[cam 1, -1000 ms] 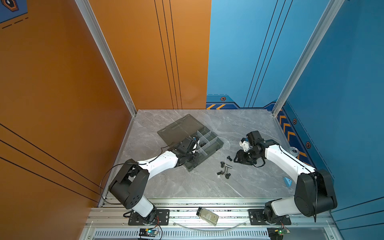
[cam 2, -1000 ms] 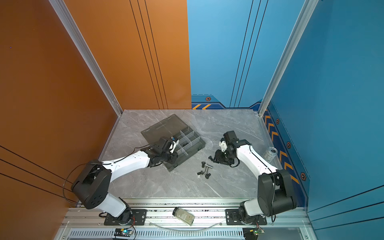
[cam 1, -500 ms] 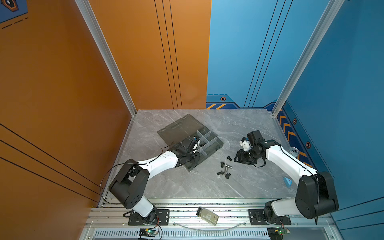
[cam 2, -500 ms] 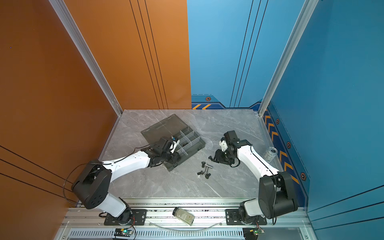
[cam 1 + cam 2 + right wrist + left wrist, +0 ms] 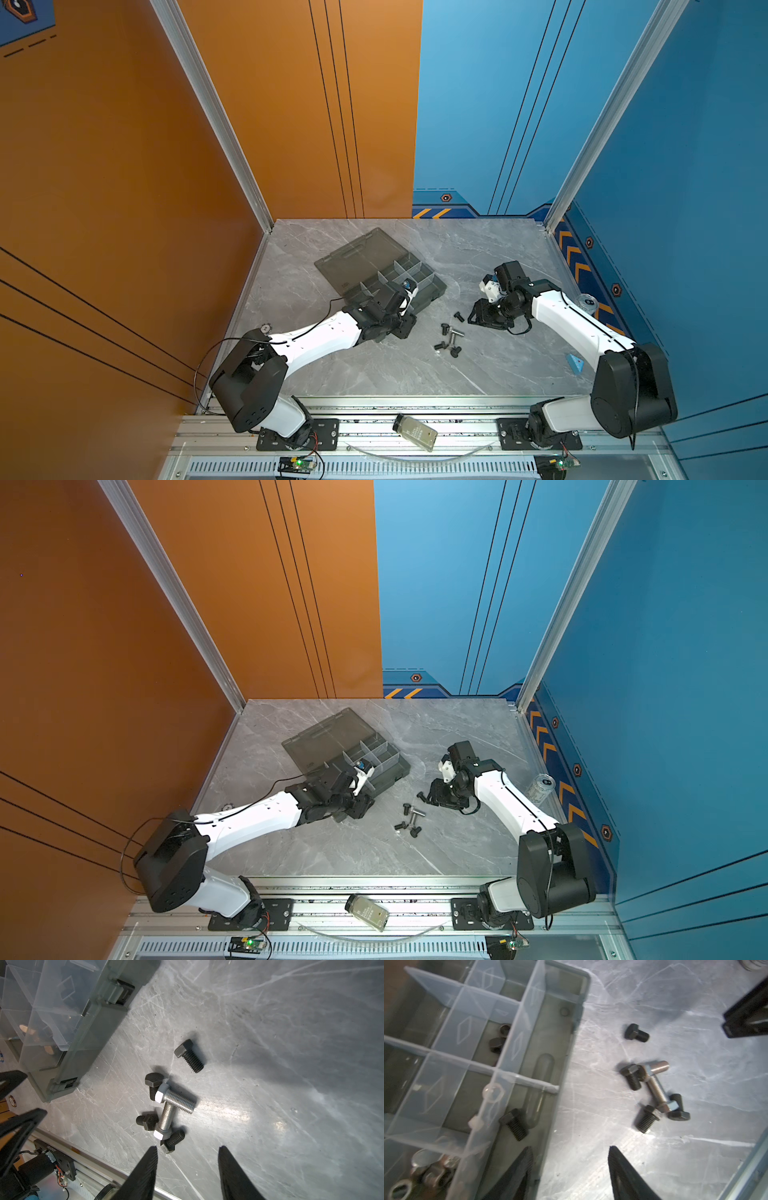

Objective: Sort the screws and nuts into containers
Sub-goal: 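Move the left gripper back over the bolt pile, then lower the left gripper onto another black hex bolt and close it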

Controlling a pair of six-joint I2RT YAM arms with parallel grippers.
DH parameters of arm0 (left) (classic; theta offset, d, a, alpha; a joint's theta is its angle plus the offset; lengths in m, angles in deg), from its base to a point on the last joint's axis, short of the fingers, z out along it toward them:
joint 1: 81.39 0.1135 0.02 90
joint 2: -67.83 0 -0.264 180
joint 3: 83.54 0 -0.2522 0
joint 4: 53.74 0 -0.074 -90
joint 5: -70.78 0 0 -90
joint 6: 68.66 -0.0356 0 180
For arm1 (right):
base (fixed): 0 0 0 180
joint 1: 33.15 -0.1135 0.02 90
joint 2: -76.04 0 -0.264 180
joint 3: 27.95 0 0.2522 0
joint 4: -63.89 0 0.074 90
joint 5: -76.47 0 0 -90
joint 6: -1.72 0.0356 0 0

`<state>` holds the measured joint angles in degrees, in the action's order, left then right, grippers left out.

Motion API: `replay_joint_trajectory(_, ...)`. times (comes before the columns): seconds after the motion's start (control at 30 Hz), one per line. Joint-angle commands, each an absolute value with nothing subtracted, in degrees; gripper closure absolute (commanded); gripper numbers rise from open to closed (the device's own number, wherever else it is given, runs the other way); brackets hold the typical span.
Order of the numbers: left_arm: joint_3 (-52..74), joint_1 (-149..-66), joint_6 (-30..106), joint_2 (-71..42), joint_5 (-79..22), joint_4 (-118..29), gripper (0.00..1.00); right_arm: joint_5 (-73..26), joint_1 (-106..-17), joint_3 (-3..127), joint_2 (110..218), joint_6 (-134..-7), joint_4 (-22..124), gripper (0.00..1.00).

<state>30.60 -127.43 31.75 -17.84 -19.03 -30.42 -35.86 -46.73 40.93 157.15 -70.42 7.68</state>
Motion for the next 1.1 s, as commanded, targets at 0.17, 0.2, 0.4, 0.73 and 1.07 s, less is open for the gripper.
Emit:
replay_joint_trajectory(0.17,29.1,-132.9,31.5,-24.6,-22.2,-39.1,0.38,-36.0,-46.0,40.4,156.0,-71.3,6.0,0.50)
replay_joint_trajectory(0.2,28.6,-133.4,31.5,-25.8,-22.6,-39.6,0.38,-36.0,-45.9,40.3,156.0,-71.3,6.0,0.50)
replay_joint_trajectory(0.4,22.6,-136.4,29.3,-33.1,-23.7,-37.6,0.37,-36.2,-45.4,39.5,155.5,-71.3,6.1,0.50)
replay_joint_trajectory(0.73,17.7,-139.1,26.9,-38.0,-21.7,-32.5,0.35,-36.5,-44.6,38.7,154.7,-71.6,6.1,0.49)
replay_joint_trajectory(1.07,19.2,-139.8,27.1,-38.1,-21.8,-32.5,0.36,-36.6,-44.5,38.8,155.1,-71.6,6.2,0.49)
